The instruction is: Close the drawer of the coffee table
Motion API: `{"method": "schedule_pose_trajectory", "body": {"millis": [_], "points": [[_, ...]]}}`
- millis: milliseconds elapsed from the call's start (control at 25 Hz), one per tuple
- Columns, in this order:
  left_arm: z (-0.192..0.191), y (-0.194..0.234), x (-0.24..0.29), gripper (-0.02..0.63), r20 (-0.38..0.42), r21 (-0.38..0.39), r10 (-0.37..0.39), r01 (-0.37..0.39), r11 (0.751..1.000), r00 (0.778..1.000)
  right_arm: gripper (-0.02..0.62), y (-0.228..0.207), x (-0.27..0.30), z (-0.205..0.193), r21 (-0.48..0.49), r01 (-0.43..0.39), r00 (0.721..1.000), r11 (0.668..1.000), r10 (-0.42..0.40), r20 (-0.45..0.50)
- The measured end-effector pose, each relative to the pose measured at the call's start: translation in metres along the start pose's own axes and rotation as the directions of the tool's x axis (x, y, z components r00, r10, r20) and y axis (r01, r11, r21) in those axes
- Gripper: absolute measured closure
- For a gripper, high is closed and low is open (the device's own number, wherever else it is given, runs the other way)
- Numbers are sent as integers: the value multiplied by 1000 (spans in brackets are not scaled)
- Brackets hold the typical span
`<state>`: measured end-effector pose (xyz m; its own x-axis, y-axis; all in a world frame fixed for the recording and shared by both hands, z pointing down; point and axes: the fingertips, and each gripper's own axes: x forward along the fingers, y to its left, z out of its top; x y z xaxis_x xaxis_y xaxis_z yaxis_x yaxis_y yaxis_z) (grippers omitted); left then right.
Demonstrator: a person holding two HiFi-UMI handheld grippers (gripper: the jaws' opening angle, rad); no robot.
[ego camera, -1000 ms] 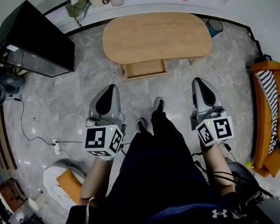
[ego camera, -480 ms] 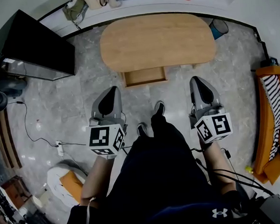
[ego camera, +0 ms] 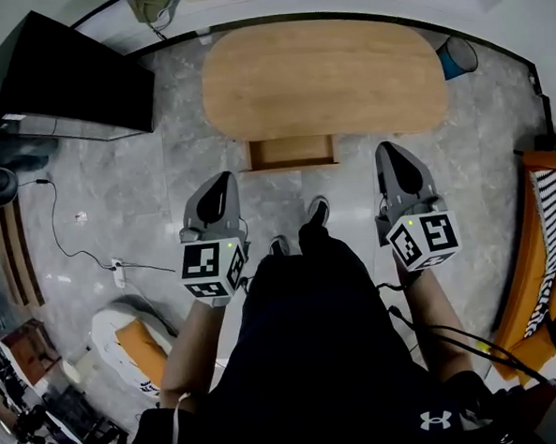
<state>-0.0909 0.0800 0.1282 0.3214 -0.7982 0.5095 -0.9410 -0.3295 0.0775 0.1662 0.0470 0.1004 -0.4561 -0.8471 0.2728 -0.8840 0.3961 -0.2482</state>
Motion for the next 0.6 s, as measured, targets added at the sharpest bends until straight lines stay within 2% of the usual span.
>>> {"method": "schedule_pose_trajectory", "body": {"millis": [280, 440, 600], "points": [[-22, 37, 38, 603, -59, 80, 68, -64, 995, 996, 594, -27, 46, -25, -13, -29, 998, 1000, 28, -62], [-49, 60, 64, 603, -108, 96, 58, -48, 994, 992, 594, -55, 65, -50, -42, 29, 995, 999, -33, -99], [-92, 81, 93, 603, -176, 114, 19, 1, 993, 984, 592, -82, 81, -88, -67, 89, 984, 994, -98, -149]]}}
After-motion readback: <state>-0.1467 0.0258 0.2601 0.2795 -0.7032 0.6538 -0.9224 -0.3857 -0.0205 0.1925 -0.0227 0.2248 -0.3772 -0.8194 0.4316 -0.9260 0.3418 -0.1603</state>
